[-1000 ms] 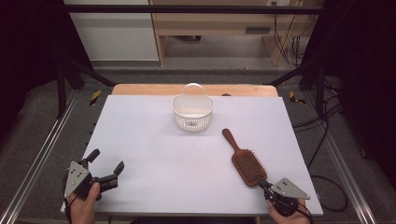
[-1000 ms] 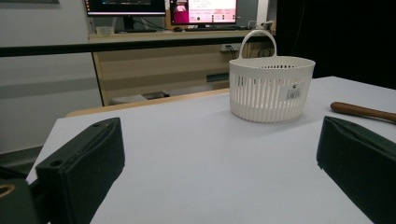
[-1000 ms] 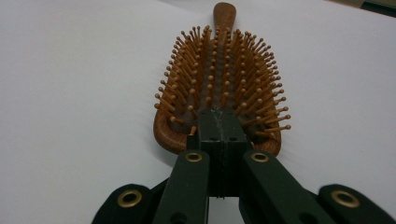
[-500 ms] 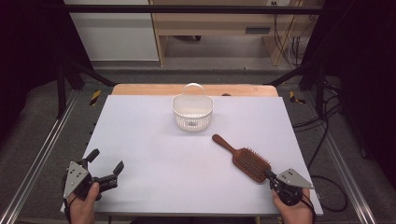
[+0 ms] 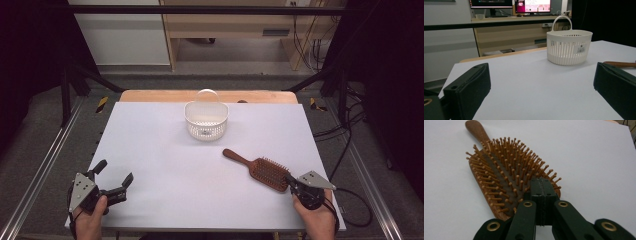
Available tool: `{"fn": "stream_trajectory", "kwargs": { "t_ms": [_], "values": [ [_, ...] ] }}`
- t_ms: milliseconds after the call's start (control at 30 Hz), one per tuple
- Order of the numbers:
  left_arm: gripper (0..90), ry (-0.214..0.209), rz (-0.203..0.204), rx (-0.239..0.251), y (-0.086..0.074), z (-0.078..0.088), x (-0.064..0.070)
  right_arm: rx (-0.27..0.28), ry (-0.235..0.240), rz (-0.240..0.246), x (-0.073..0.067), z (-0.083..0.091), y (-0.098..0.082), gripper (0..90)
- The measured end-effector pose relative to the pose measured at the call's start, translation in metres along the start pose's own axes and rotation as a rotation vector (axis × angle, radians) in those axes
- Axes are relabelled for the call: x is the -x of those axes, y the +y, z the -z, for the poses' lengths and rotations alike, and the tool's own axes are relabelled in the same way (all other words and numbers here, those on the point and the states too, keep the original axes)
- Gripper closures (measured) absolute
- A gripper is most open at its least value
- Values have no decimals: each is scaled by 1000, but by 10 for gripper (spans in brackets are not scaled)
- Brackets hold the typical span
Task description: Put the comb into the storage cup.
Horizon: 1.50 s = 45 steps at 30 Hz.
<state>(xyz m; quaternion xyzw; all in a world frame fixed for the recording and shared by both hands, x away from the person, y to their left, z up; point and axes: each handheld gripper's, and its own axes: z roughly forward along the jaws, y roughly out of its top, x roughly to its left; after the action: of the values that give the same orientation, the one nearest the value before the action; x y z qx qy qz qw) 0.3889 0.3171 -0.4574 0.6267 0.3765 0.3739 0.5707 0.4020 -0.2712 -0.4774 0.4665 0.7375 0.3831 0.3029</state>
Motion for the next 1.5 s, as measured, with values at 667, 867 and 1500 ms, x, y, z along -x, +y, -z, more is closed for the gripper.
{"fn": "stream_trajectory", "kwargs": {
  "t_ms": [667, 867, 1500],
  "values": [
    [9, 13, 6, -7, 0, 1, -1, -35, 6, 4, 14, -21, 16, 900],
    [9, 19, 2, -7, 0, 0, 0, -42, -1, 23, 16, -27, 20, 900],
    [12, 56, 6, -15, -3, 0, 3, -59, 58, 51, 21, -50, 38, 900]
  ]
}}
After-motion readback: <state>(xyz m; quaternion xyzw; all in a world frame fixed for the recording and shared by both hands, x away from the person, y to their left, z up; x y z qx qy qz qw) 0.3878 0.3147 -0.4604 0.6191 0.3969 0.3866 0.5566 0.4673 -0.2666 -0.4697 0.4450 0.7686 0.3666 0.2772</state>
